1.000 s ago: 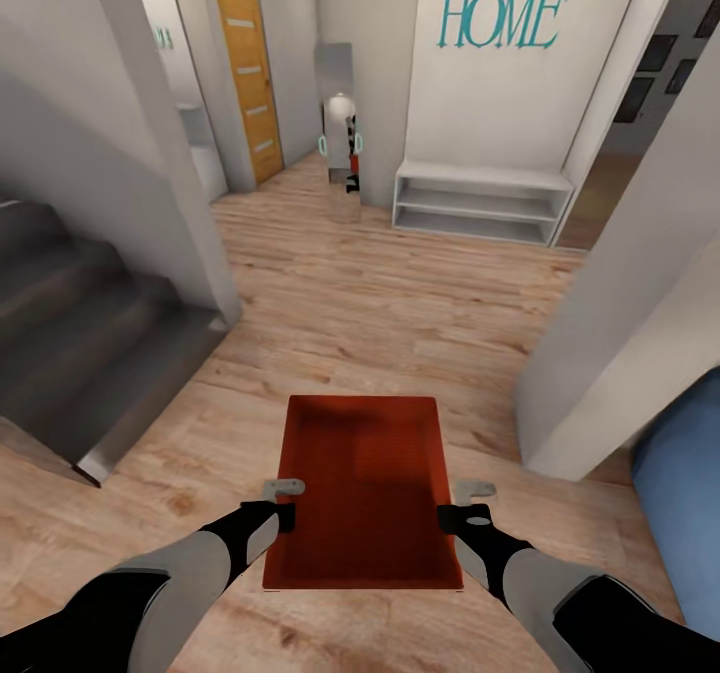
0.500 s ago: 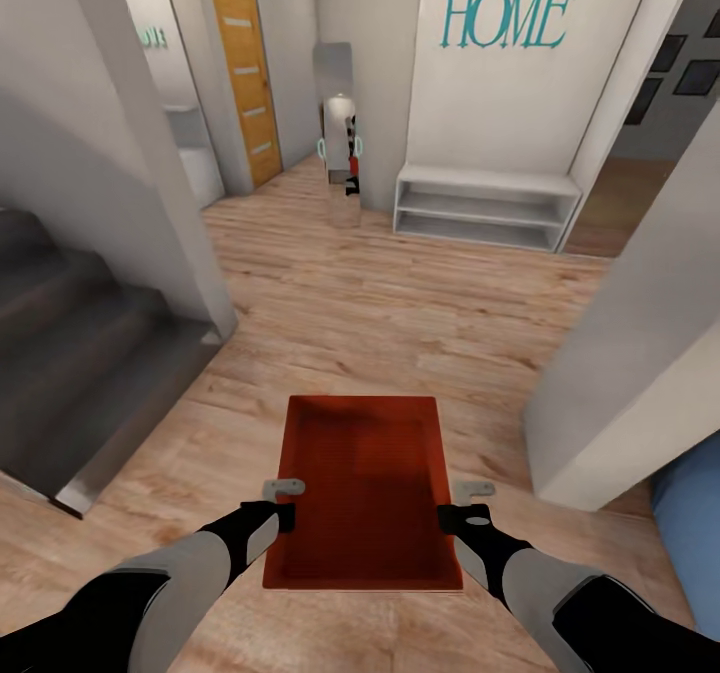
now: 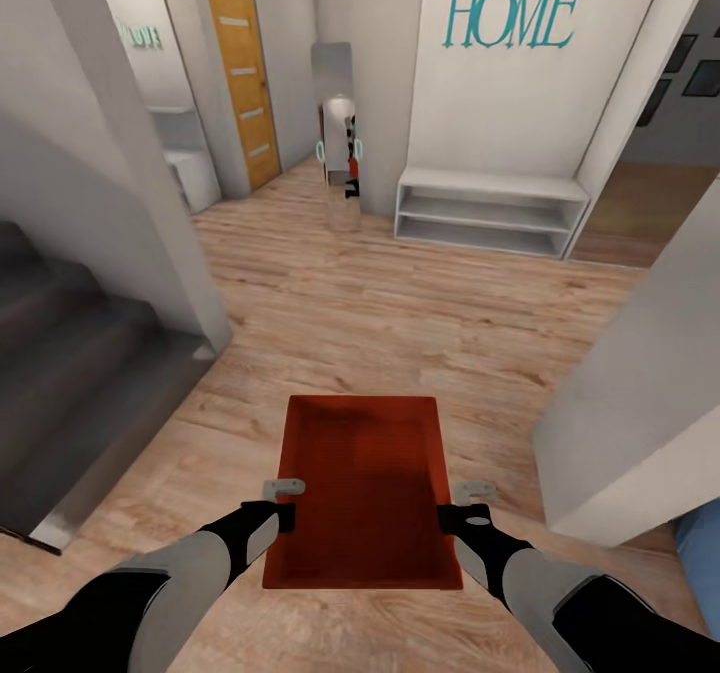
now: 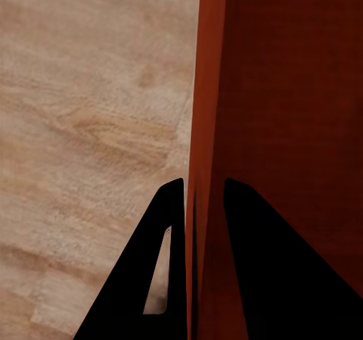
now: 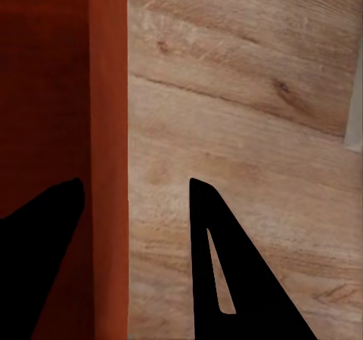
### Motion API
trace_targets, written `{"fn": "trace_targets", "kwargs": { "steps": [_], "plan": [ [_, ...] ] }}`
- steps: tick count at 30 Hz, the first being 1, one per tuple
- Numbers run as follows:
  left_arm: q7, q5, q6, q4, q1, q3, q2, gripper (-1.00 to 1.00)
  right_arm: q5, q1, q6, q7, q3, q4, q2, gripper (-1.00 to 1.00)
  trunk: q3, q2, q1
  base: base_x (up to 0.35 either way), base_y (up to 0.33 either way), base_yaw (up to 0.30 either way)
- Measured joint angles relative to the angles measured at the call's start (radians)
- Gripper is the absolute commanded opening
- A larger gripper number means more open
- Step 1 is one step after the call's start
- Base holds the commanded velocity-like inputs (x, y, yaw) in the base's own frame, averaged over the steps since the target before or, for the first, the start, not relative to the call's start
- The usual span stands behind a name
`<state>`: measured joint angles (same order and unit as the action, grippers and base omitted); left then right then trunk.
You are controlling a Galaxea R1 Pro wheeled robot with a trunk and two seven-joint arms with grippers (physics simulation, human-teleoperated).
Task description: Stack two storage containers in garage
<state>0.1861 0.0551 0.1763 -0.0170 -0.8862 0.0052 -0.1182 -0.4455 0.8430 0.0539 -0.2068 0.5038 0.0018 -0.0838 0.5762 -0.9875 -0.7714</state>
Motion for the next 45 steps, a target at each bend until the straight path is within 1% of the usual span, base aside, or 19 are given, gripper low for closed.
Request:
{"fn": "trace_targets", "kwargs": {
  "steps": [45],
  "plan": [
    [0.0, -0.001, 0.0, -0.001, 0.0, 0.001, 0.0, -1.0, 0.001, 0.0, 0.0, 0.0, 0.0, 0.0, 0.001, -1.0, 0.0, 0.0, 0.0, 0.322, 0.0, 0.0]
  ]
}}
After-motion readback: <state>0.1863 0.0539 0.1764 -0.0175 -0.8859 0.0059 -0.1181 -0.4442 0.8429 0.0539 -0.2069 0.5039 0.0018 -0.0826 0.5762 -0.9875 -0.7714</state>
